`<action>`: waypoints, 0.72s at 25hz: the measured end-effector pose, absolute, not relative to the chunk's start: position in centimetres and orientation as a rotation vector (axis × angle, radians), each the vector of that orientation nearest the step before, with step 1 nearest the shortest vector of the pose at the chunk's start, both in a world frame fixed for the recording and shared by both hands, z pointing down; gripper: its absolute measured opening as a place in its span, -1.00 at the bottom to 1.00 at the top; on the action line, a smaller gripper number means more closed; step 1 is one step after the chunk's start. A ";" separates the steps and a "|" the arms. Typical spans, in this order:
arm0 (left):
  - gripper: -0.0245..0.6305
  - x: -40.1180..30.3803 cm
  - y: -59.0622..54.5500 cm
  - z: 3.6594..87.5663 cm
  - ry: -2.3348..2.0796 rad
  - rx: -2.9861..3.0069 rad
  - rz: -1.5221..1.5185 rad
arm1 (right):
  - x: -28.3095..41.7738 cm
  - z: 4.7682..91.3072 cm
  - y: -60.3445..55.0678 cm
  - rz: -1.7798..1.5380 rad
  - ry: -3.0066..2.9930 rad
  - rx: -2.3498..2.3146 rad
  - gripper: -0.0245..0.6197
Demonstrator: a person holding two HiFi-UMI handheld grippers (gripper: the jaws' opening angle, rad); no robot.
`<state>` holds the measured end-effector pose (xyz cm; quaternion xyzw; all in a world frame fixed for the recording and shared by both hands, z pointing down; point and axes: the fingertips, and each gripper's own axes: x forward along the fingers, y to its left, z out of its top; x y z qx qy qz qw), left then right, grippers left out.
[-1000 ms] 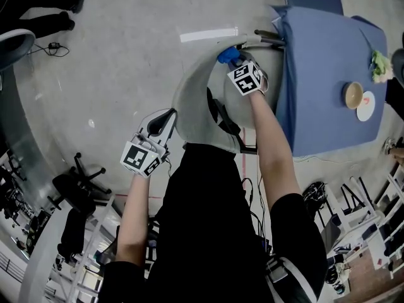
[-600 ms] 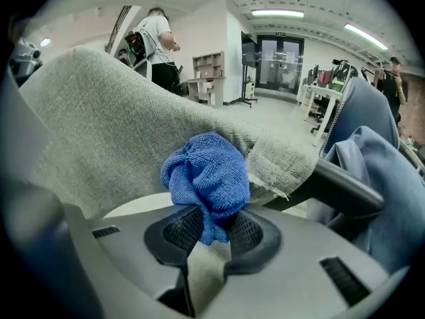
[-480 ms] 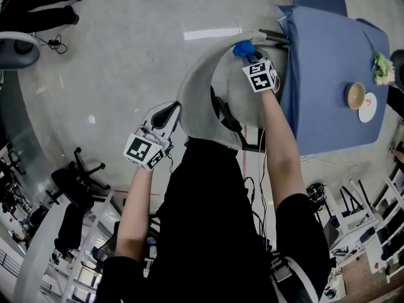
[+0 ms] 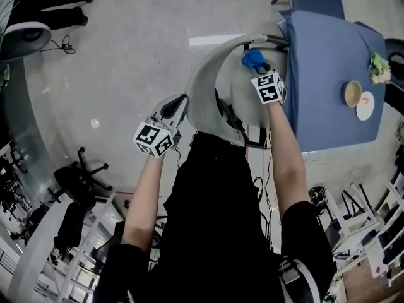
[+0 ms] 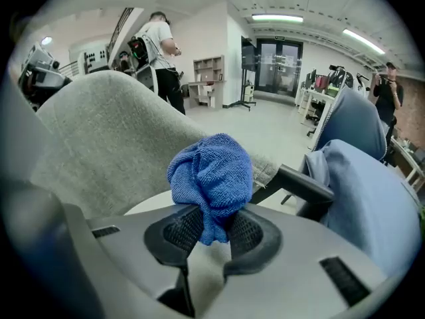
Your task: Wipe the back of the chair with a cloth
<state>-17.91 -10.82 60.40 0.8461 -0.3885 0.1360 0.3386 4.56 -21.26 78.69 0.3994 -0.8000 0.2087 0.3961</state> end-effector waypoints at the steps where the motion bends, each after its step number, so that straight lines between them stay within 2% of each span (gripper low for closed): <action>1: -0.82 -17.9 -10.8 60.3 -1.018 2.196 0.351 | 4.8 78.1 -21.0 0.524 -2.030 1.013 -0.59; 18: -0.82 -15.1 -7.8 54.3 -1.004 2.306 0.412 | 3.8 65.7 -14.5 0.476 -2.158 0.998 -0.60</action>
